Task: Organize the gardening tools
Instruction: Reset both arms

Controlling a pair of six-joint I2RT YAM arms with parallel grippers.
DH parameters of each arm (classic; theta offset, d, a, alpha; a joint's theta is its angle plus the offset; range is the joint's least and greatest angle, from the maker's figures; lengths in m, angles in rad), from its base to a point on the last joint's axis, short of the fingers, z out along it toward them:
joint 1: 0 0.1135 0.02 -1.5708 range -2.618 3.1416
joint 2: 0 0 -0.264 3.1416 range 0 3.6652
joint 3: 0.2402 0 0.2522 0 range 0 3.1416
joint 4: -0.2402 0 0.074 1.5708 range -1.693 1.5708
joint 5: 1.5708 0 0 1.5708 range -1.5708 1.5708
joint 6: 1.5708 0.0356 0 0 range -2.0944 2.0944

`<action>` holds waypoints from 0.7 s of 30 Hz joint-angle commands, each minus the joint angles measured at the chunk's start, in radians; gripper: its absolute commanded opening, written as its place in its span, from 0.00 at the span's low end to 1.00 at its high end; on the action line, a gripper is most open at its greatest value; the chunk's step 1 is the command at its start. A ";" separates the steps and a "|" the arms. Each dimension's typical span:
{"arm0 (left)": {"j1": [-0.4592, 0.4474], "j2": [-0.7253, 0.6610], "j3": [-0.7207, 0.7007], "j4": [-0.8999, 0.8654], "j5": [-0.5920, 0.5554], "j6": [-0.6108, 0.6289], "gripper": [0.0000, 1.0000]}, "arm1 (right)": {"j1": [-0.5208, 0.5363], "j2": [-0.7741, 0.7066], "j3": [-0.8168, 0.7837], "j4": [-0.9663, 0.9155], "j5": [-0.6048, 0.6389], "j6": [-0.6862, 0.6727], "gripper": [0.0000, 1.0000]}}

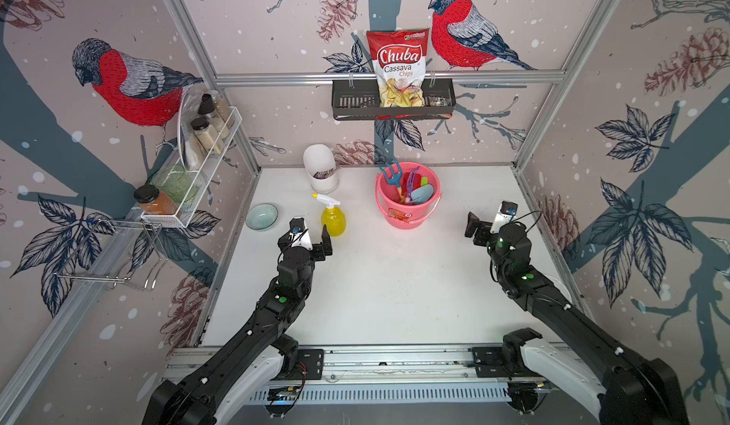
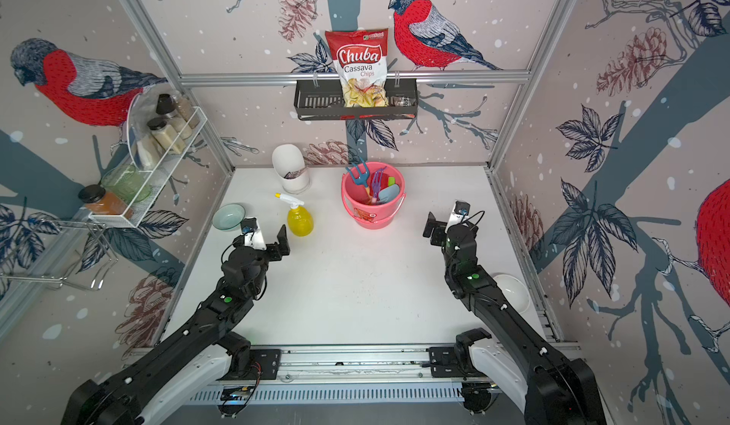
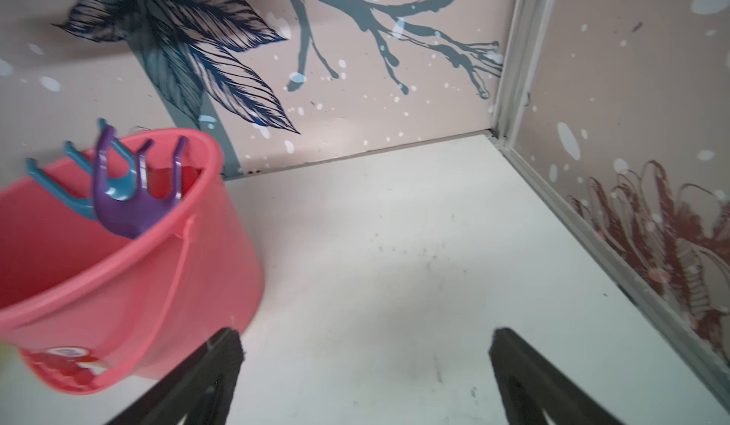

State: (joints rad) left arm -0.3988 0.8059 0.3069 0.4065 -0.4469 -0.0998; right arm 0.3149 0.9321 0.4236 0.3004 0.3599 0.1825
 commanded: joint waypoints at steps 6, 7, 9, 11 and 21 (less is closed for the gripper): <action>0.130 0.112 -0.061 0.263 0.049 0.079 0.96 | -0.032 0.063 -0.226 0.479 0.237 -0.130 1.00; 0.144 0.124 -0.074 0.292 0.054 0.072 0.96 | -0.042 0.079 -0.231 0.503 0.240 -0.132 1.00; 0.173 0.152 -0.104 0.357 0.089 0.066 0.96 | -0.066 0.103 -0.233 0.536 0.226 -0.134 1.00; 0.200 0.182 -0.124 0.407 0.112 0.053 0.96 | -0.088 0.125 -0.246 0.590 0.193 -0.135 1.00; 0.289 0.355 -0.163 0.630 0.194 0.056 0.96 | -0.153 0.290 -0.299 0.819 0.074 -0.129 1.00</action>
State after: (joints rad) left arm -0.1234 1.1305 0.1490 0.8841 -0.2810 -0.0547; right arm 0.1665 1.1931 0.1387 0.9833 0.4660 0.0731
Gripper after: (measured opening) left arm 0.959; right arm 0.999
